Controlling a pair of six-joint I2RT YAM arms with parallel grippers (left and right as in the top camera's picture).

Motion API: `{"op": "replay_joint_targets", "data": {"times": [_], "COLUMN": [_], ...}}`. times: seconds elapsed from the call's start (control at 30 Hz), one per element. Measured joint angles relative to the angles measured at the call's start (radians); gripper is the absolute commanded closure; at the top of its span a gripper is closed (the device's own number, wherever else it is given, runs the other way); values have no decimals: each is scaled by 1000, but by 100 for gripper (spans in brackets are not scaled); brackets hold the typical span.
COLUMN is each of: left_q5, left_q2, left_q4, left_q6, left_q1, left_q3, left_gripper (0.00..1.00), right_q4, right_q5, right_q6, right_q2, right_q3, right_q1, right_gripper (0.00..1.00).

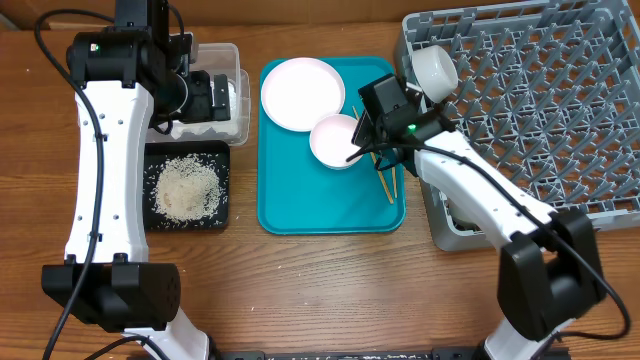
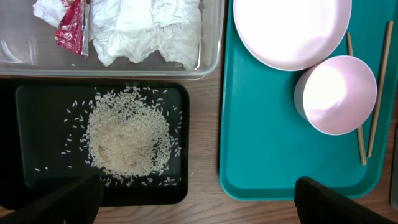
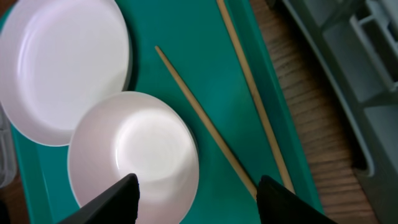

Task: Sort waste into correct bins and load items into the dishwasher
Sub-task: 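Reach the right gripper to the small pink bowl and grasp it, then lift the pink bowl and place it in the dish rack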

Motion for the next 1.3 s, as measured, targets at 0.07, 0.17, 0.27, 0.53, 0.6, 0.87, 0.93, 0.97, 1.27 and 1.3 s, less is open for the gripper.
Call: {"op": "replay_joint_targets", "data": {"times": [0.07, 0.17, 0.27, 0.53, 0.6, 0.87, 0.93, 0.97, 1.27, 1.3], "left_q5": [0, 0, 0, 0, 0, 0, 0, 0, 0, 0], "left_q2": [0, 0, 0, 0, 0, 0, 0, 0, 0, 0], "left_q4": [0, 0, 0, 0, 0, 0, 0, 0, 0, 0], "left_q6": [0, 0, 0, 0, 0, 0, 0, 0, 0, 0], "left_q1": [0, 0, 0, 0, 0, 0, 0, 0, 0, 0], "left_q3": [0, 0, 0, 0, 0, 0, 0, 0, 0, 0], "left_gripper": [0, 0, 0, 0, 0, 0, 0, 0, 0, 0], "right_q4": [14, 8, -7, -7, -8, -26, -35, -48, -286, -293], "right_q5": [-15, -37, -53, -82, -90, -116, -124, -132, 79, 146], "right_q6": [8, 27, 47, 70, 74, 70, 56, 37, -198, -215], "right_q2": [31, 78, 117, 136, 137, 137, 137, 136, -87, -145], "right_q3": [0, -2, -3, -4, -4, -4, -2, 3, 169, 191], "right_q1": [0, 0, 0, 0, 0, 0, 0, -2, -44, -50], "right_gripper": [46, 51, 57, 82, 89, 96, 96, 96, 96, 96]}}
